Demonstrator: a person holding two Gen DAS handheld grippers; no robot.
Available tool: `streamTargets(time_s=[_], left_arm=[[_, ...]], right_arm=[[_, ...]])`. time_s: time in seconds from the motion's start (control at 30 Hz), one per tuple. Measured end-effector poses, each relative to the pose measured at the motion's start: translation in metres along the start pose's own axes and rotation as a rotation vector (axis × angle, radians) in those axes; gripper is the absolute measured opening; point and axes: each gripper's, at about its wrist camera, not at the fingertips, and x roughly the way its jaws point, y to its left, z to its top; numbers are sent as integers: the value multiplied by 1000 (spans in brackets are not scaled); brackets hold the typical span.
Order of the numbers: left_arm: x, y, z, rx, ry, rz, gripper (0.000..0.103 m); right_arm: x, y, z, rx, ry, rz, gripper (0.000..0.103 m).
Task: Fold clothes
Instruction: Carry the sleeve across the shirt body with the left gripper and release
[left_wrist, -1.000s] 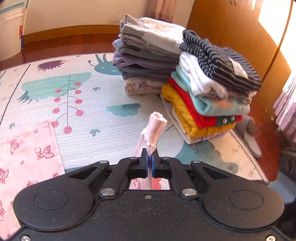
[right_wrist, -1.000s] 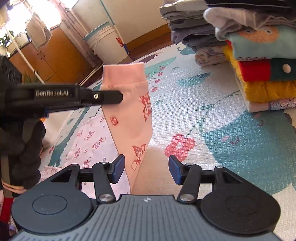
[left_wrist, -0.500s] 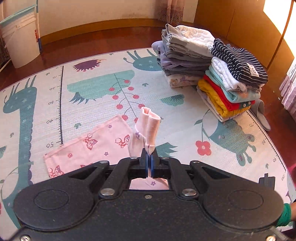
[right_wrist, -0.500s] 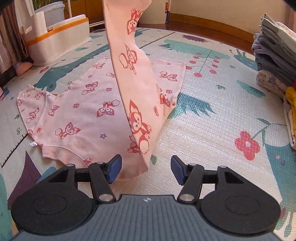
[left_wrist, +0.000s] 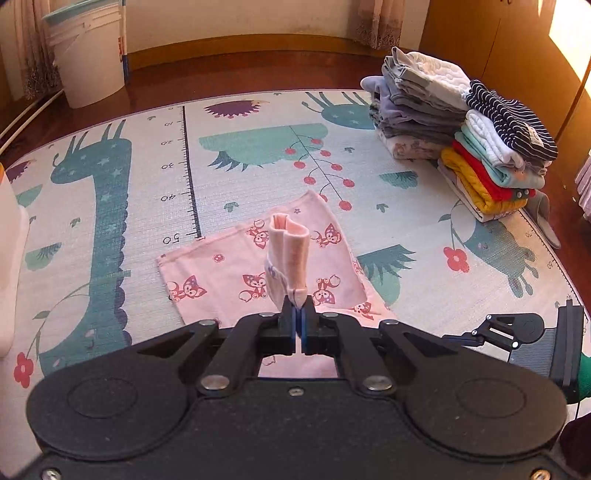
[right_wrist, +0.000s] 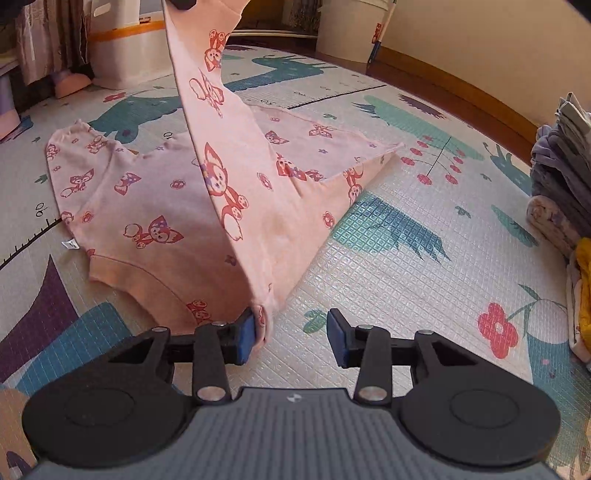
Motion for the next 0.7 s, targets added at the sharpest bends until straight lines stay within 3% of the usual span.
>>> streamTargets(time_s=[0.2, 0.27, 0.53, 0.7], left_arm=[[-3, 21, -25, -4, 21, 31, 0], [-1, 28, -36, -18, 21, 35, 0], [25, 32, -85, -25, 89, 64, 0], [33, 37, -100, -24, 127, 65, 0]], right_arm=[[-3, 22, 0, -116, -16, 25, 16], [-4, 28, 0, -160, -17, 25, 13], [-9, 43, -7, -265, -34, 25, 12], [-15, 46, -11, -303, -33, 81, 15]])
